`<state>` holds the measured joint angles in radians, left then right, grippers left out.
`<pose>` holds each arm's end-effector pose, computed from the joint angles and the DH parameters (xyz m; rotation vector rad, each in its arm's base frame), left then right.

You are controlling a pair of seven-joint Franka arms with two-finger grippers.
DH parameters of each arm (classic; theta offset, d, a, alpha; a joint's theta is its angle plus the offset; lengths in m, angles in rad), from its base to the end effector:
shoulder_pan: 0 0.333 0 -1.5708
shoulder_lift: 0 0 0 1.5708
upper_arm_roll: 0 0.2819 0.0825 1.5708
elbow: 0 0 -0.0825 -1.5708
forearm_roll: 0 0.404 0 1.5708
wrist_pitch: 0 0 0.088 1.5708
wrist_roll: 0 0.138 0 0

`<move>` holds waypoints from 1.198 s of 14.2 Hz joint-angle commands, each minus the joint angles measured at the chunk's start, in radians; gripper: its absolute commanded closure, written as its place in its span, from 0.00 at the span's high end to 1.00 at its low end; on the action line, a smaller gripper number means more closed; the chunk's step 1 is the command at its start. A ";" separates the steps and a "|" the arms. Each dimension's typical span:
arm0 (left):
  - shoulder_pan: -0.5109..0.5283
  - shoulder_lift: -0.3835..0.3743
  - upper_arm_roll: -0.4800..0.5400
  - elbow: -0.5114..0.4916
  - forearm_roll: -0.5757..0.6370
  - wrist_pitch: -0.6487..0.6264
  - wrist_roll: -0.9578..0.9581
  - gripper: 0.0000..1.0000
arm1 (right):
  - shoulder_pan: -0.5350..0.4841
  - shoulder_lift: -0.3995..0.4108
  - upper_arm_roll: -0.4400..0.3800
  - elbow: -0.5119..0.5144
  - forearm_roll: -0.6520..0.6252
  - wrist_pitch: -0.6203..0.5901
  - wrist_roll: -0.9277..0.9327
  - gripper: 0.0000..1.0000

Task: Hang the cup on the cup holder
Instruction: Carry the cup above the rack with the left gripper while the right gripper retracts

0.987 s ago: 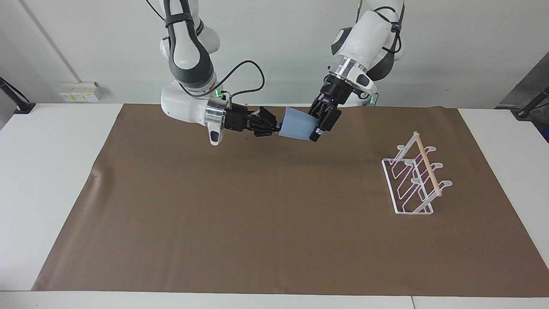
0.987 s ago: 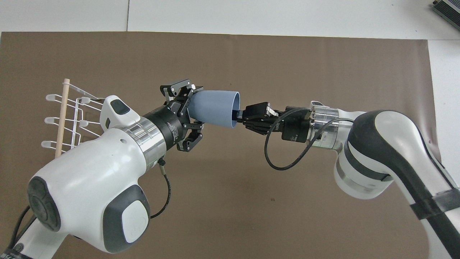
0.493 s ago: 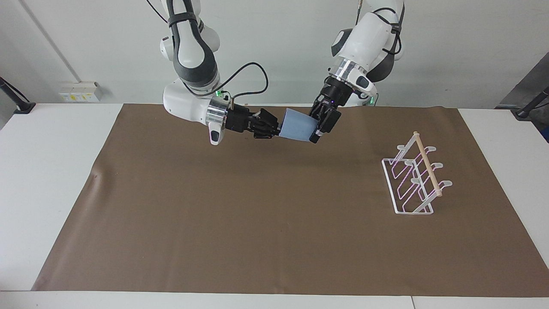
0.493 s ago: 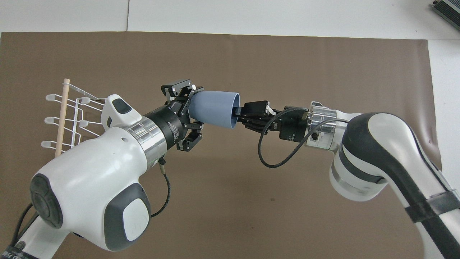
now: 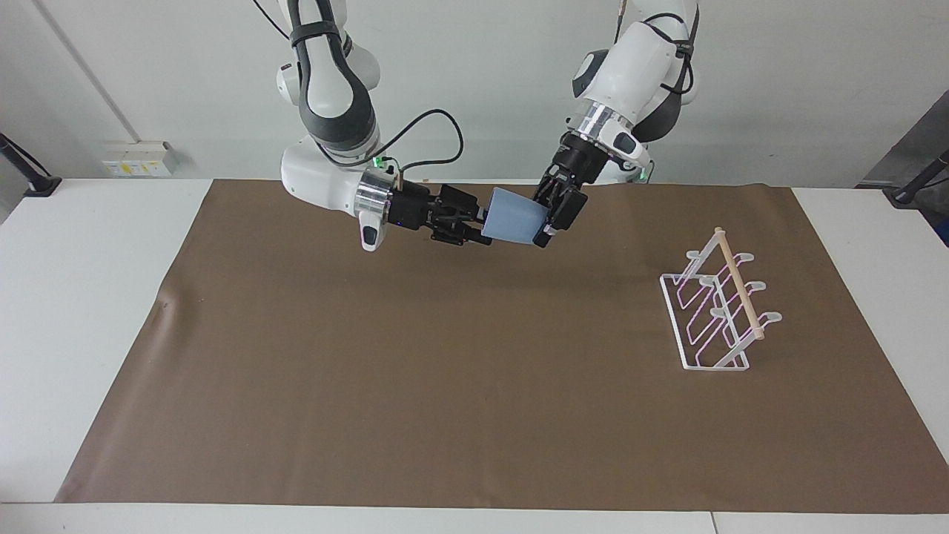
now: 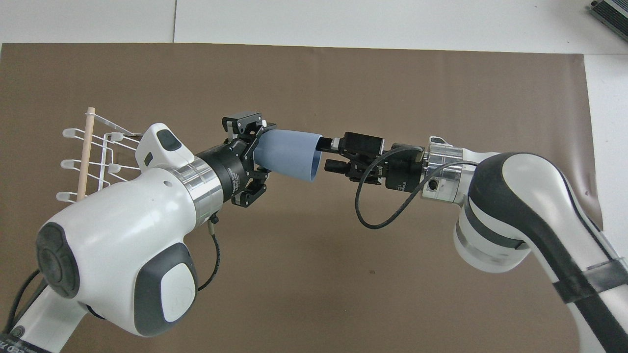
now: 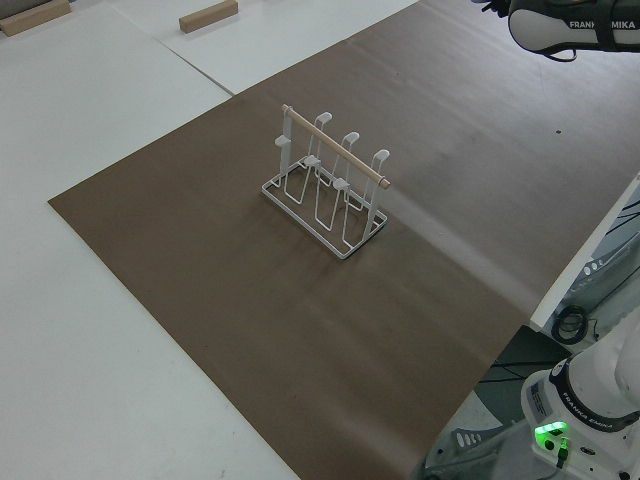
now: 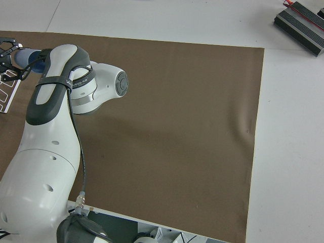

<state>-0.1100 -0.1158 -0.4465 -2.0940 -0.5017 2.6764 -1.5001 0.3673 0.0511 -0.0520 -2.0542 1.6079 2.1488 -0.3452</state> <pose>0.5192 -0.3203 0.4805 1.9075 1.4482 0.0947 0.5647 0.2554 0.4016 -1.8012 0.3102 -0.0571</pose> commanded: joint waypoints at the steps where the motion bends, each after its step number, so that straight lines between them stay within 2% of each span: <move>1: 0.090 -0.004 0.012 0.041 0.058 -0.165 0.266 0.00 | -0.051 -0.005 0.001 0.020 -0.139 0.011 -0.014 1.00; 4: 0.093 0.011 0.118 0.077 0.113 -0.240 0.516 0.00 | -0.076 -0.010 -0.005 0.046 -0.363 0.026 0.063 1.00; 9: 0.089 0.068 0.249 0.227 0.385 -0.446 0.760 0.00 | -0.120 -0.020 -0.008 0.106 -0.875 0.033 0.323 1.00; 12: 0.089 0.087 0.281 0.245 0.520 -0.432 0.771 0.00 | -0.152 -0.031 -0.008 0.127 -1.144 -0.016 0.412 1.00; 14: 0.087 0.117 0.319 0.310 0.642 -0.423 0.768 0.00 | -0.166 -0.033 -0.008 0.152 -1.311 -0.061 0.440 1.00; 15: 0.090 0.120 0.325 0.312 0.684 -0.391 0.768 0.00 | -0.174 -0.034 -0.008 0.170 -1.389 -0.094 0.449 1.00; 17: 0.090 0.127 0.348 0.307 0.701 -0.319 0.768 0.00 | -0.197 -0.037 -0.008 0.227 -1.508 -0.191 0.451 1.00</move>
<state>-0.0170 -0.0149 -0.1170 -1.8135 0.1644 2.3061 -0.7449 0.1978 0.0225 -0.0659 -1.8830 0.1966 2.0470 0.0879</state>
